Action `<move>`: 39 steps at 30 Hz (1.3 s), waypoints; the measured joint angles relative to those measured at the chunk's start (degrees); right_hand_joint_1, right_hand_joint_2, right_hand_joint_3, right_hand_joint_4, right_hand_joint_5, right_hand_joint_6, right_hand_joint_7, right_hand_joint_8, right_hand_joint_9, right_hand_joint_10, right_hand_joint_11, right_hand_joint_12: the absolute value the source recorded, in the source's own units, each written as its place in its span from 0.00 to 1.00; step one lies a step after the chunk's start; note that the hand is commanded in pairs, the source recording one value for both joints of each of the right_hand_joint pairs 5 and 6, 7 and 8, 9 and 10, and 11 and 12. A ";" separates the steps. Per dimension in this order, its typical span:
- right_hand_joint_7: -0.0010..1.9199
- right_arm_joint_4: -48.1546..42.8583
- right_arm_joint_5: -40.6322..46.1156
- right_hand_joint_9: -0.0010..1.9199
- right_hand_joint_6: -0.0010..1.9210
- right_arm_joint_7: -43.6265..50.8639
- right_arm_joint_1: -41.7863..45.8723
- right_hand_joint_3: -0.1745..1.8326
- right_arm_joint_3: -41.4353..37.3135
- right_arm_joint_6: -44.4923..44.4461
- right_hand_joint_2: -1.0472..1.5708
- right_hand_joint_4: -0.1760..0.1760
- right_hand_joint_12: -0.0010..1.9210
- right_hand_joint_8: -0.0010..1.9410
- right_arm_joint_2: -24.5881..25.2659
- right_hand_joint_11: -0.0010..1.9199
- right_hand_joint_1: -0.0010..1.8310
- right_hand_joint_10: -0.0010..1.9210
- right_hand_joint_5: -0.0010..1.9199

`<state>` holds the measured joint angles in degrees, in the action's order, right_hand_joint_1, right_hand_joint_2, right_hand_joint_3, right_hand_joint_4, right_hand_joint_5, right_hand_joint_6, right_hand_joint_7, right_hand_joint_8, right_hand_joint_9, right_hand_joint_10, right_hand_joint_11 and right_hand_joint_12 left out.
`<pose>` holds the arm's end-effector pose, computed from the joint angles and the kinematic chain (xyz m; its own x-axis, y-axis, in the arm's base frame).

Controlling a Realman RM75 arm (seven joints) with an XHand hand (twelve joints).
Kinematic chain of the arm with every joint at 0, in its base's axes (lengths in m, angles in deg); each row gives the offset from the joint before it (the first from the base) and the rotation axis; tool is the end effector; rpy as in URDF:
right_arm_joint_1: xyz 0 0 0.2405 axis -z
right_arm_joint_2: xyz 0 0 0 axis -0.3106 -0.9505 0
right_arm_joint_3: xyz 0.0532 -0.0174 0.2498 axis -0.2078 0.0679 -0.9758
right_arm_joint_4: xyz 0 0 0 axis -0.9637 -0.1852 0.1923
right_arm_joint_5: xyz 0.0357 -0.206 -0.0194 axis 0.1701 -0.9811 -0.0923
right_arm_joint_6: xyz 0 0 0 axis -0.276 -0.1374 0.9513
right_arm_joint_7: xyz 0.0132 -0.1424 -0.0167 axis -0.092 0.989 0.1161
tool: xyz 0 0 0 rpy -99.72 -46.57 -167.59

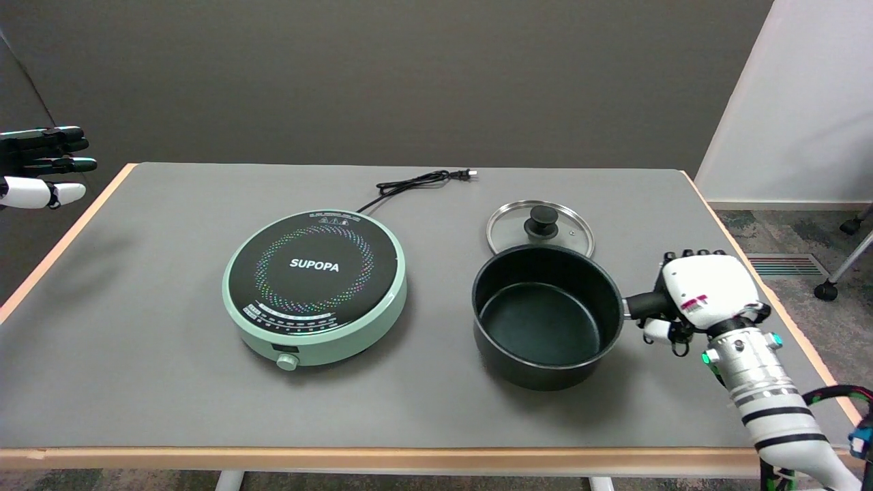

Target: Place the soup pot onto the table.

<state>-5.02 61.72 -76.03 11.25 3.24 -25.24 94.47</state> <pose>-0.2656 -0.1917 0.4012 0.9802 0.1247 -0.1540 0.1128 0.2876 0.9511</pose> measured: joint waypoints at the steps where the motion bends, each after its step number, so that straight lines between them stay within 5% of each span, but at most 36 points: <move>1: 0.98 -0.16 0.53 0.98 0.98 0.51 0.28 0.62 -0.35 -0.12 0.68 0.38 0.98 0.97 0.39 0.98 0.59 0.98 0.98; 39: 0.96 -1.80 26.13 0.96 0.96 29.19 4.94 0.61 3.55 -4.49 0.68 0.35 0.96 0.95 6.76 0.96 0.60 0.96 0.96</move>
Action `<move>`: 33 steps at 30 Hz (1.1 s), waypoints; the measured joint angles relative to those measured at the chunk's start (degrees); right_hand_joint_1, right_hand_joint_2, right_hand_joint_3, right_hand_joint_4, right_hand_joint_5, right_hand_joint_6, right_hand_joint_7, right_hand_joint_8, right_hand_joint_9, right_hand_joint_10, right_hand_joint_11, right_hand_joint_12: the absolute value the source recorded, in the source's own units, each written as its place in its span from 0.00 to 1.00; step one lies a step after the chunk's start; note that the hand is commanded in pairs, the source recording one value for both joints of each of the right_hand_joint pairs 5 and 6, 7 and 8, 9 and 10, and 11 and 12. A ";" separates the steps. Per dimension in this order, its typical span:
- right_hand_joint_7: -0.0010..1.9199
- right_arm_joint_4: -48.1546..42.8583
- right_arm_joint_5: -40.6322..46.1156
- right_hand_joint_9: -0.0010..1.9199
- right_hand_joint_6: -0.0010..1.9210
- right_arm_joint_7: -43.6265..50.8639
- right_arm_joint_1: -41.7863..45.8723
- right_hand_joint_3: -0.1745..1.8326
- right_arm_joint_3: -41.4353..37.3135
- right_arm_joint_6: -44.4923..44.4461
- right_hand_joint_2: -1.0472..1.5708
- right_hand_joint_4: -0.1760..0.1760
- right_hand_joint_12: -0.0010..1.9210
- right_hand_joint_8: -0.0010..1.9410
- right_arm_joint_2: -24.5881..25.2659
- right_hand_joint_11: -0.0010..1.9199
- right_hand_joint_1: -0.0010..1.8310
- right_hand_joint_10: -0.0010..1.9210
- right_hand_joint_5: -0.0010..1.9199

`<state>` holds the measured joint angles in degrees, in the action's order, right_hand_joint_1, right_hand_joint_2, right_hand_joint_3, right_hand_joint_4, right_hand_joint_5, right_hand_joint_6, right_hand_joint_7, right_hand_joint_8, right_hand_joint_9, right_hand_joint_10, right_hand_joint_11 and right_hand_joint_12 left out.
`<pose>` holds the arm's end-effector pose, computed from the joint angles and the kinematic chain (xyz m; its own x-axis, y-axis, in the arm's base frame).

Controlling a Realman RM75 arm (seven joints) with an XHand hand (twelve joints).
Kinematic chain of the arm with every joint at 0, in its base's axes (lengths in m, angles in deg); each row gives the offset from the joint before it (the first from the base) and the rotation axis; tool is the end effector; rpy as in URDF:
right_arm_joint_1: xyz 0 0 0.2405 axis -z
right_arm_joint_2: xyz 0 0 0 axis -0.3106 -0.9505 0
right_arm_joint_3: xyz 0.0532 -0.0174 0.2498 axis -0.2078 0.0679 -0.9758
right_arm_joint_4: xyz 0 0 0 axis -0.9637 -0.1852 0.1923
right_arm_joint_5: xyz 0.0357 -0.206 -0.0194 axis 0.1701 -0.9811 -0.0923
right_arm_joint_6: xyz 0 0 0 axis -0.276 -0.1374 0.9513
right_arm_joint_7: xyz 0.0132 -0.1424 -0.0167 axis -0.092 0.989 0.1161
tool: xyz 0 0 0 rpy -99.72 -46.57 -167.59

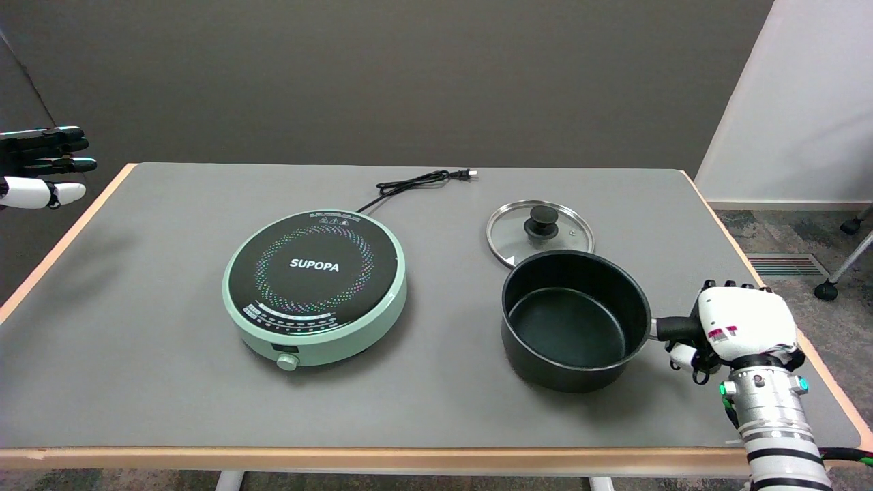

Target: Place the soup pot onto the table.

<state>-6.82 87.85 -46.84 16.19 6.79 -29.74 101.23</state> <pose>-0.2790 -0.1528 0.3948 0.9829 0.0752 -0.1681 0.1059 0.5158 0.8501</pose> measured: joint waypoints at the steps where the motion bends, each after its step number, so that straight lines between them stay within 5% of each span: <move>1: 0.96 0.05 0.66 0.96 0.96 0.83 0.13 0.61 0.36 -0.37 0.68 0.35 0.96 0.95 0.03 0.96 0.60 0.96 0.96; 33: 0.96 -0.27 17.04 0.96 0.96 18.27 1.97 0.58 11.16 -12.18 0.71 0.34 0.96 0.95 -0.17 0.96 0.60 0.96 0.96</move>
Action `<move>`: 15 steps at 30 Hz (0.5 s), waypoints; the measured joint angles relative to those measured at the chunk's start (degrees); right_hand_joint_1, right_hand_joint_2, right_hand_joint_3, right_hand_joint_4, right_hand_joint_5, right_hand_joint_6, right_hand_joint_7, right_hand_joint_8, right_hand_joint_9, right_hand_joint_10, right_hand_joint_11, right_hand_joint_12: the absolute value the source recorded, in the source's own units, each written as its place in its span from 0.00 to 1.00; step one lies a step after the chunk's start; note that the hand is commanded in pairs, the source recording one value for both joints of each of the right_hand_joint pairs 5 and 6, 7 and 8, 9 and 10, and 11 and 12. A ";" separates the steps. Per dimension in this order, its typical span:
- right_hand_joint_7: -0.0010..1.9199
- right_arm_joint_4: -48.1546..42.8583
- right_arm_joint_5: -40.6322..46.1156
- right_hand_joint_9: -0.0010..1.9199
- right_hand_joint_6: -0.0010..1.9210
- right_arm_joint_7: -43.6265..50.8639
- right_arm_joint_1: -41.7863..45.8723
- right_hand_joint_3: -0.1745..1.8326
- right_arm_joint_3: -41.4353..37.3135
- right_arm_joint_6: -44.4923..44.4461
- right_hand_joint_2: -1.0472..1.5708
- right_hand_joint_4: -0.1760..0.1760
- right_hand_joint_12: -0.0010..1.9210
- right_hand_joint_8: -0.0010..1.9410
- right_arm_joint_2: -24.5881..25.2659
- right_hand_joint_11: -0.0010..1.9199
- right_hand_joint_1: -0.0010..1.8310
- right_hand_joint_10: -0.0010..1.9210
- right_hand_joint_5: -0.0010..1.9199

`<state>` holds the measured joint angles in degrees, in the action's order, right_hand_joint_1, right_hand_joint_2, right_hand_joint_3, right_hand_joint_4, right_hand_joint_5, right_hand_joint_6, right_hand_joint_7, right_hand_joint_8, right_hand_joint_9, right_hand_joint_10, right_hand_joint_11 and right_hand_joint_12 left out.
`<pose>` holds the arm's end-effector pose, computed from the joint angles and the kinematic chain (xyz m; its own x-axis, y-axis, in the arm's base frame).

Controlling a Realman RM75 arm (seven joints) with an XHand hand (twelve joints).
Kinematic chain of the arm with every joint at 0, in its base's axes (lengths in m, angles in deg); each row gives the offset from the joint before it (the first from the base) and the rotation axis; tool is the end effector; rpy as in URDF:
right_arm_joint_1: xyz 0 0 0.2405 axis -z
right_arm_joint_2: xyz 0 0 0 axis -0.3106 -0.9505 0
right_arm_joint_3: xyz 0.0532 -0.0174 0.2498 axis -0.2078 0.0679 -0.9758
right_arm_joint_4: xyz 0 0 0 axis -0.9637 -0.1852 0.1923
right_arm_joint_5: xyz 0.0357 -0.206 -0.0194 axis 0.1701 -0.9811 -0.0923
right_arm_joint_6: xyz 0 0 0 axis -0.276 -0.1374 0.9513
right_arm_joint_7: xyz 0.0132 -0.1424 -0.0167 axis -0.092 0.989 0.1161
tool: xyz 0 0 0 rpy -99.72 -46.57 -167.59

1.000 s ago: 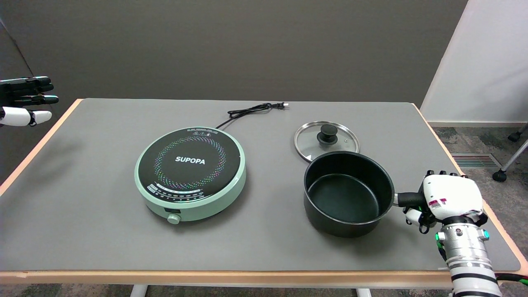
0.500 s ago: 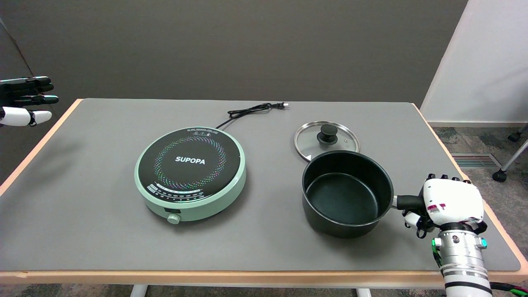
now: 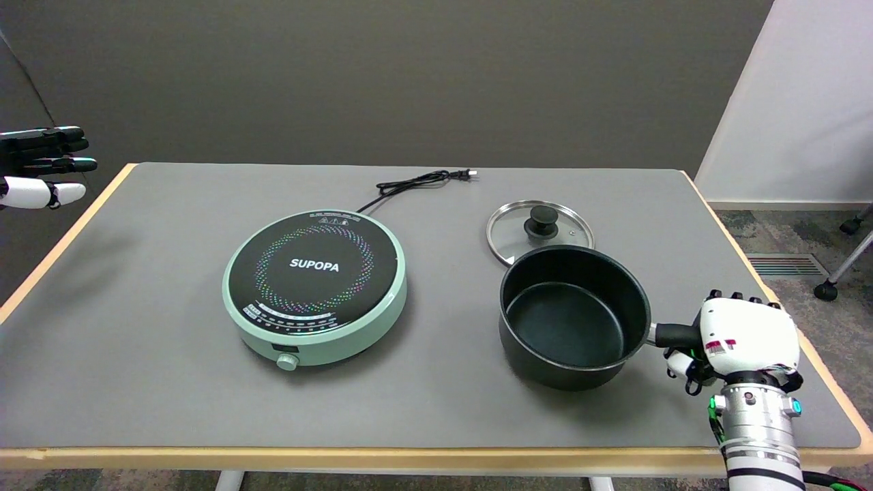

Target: Place the soup pot onto the table.

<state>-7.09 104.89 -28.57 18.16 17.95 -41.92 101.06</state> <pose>-0.2806 -0.1421 0.3689 0.9786 0.1043 -0.1774 0.0787 0.6067 0.7910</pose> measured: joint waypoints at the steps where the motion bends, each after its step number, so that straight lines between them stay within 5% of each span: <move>1: 0.96 0.11 0.45 0.96 0.96 0.29 -0.14 0.58 0.22 -0.06 0.71 0.34 0.96 0.95 -0.14 0.96 0.60 0.96 0.96; 15: 0.96 1.77 6.03 0.96 0.96 3.83 -2.03 0.57 2.79 -1.12 0.71 0.34 0.96 0.95 -2.37 0.96 0.60 0.96 0.96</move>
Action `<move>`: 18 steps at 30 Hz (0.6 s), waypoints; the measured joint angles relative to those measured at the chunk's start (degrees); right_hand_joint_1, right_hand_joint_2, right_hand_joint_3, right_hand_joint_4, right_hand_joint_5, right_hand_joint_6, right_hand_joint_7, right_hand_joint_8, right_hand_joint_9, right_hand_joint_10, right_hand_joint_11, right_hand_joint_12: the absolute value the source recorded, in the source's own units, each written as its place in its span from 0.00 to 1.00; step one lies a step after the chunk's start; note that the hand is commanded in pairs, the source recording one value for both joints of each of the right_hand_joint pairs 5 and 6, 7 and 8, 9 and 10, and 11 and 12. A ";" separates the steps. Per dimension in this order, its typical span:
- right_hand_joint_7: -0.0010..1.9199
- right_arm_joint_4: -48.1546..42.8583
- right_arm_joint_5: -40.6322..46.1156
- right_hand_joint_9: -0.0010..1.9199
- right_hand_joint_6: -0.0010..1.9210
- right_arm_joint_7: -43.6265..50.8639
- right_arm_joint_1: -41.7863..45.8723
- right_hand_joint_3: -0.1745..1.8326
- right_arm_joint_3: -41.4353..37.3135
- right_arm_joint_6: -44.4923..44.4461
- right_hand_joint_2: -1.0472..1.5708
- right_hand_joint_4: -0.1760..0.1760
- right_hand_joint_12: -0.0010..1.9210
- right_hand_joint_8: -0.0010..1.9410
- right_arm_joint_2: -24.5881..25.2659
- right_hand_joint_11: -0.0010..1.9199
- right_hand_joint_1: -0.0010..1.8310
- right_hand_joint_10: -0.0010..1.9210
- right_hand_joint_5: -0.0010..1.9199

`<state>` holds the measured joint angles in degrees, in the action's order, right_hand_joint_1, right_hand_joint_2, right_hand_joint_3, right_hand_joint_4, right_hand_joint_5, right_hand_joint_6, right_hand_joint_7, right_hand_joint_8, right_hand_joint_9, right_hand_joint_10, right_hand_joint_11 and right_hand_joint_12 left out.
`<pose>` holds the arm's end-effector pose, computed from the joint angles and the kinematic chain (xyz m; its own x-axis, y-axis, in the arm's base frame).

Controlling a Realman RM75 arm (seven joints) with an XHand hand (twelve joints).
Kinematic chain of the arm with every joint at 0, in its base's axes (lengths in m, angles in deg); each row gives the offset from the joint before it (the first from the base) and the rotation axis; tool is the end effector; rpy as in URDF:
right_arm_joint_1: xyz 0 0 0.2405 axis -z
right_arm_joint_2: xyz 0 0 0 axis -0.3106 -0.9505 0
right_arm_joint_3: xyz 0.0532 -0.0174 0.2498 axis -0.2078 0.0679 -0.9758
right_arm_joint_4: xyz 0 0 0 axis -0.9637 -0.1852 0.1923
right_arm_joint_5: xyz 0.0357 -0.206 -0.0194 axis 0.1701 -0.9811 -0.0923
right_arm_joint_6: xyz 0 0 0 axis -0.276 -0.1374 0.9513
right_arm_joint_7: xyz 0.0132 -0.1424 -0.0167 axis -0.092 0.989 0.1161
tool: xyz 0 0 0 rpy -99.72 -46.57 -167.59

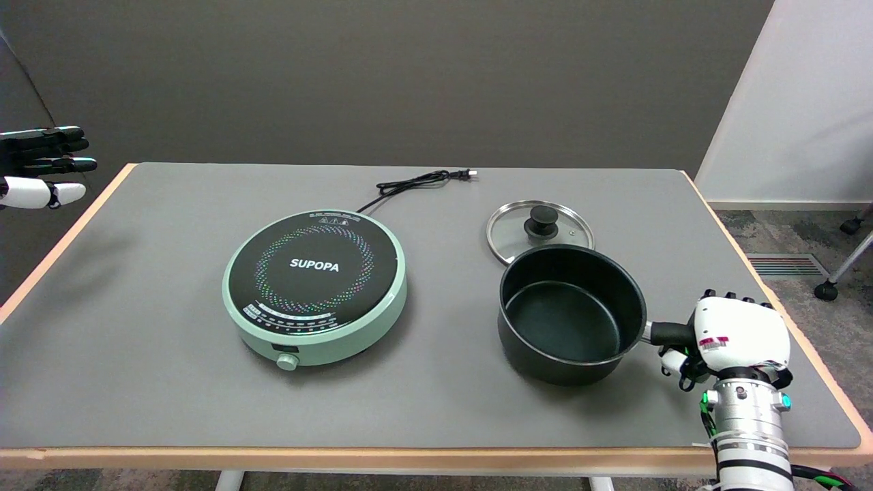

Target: Place the soup pot onto the table.

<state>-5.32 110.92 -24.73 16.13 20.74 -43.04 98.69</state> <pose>-0.2879 -0.1509 0.3712 0.9838 0.0952 -0.1520 0.0615 0.6170 0.7845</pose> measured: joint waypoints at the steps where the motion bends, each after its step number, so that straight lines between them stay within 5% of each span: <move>1: 0.96 0.11 0.23 0.96 0.96 0.16 -0.07 0.57 0.08 -0.21 0.71 0.34 0.96 0.95 -0.10 0.96 0.60 0.96 0.96; 11: 0.96 1.86 1.70 0.96 0.96 1.02 -0.74 0.54 0.80 -0.67 0.73 0.35 0.96 0.95 -0.90 0.96 0.59 0.96 0.96; 13: 0.96 2.14 1.90 0.96 0.96 1.10 -0.84 0.47 0.91 -0.68 0.76 0.34 0.96 0.95 -1.00 0.96 0.59 0.96 0.96; 18: 0.87 2.76 2.19 0.87 0.87 1.36 -1.04 0.40 1.16 -0.93 0.79 0.24 0.87 0.86 -1.32 0.87 0.57 0.87 0.87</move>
<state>-2.56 113.11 -23.37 15.09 21.90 -43.97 97.37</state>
